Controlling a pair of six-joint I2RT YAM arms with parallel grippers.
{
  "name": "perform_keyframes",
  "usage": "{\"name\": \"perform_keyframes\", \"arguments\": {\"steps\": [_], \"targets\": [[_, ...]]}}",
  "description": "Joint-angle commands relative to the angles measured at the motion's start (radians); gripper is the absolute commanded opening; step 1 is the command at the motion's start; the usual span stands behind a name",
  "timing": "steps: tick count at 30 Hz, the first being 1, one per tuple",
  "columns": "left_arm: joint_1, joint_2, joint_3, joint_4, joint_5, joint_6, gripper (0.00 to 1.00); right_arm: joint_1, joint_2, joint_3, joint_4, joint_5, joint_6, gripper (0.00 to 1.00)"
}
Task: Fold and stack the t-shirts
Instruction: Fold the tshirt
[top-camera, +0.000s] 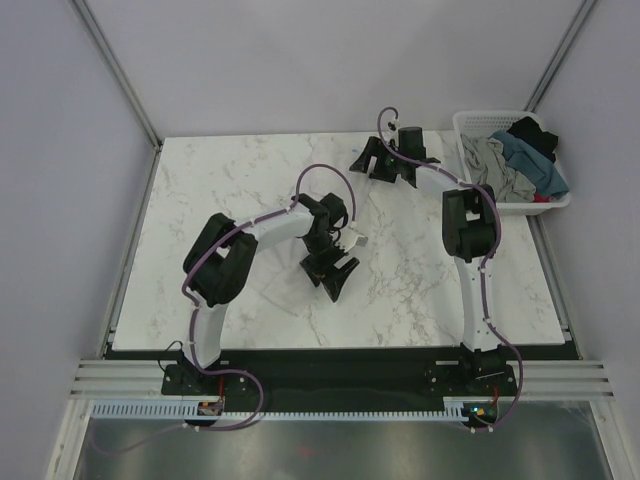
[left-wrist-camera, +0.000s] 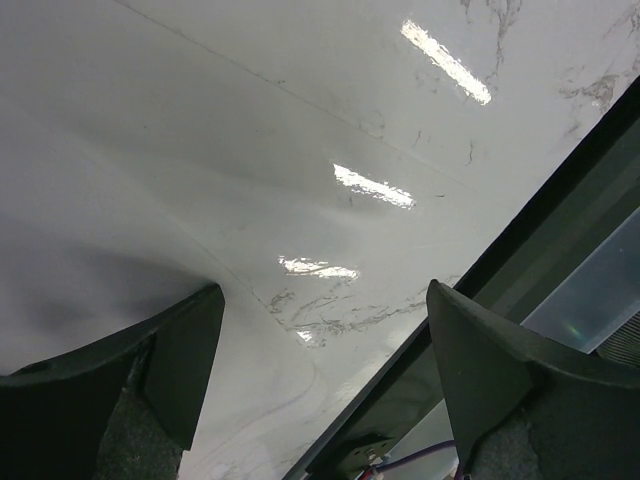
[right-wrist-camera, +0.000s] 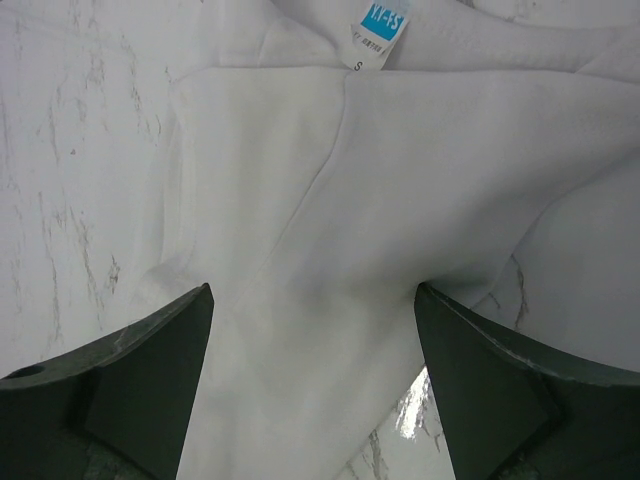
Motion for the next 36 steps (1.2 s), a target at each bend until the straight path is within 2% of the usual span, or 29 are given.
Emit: {"name": "perform_keyframes", "arguments": {"steps": [1,13,20,36], "targets": [[0.001,0.048,0.031,0.003,0.026,-0.025,0.91,0.001,0.044,0.055,0.016,0.000,0.000,0.91],[-0.016,0.196,0.172,-0.010,0.039,-0.036,0.90,-0.004,0.153,0.179,0.044,0.015,0.011,0.91],[-0.095,0.259,0.268,-0.033,0.070,-0.042,0.91,-0.005,0.201,0.257,0.054,0.026,0.023,0.91],[-0.224,0.381,0.500,-0.033,0.056,-0.054,0.92,-0.005,0.242,0.304,0.114,0.006,0.050,0.91]]}}
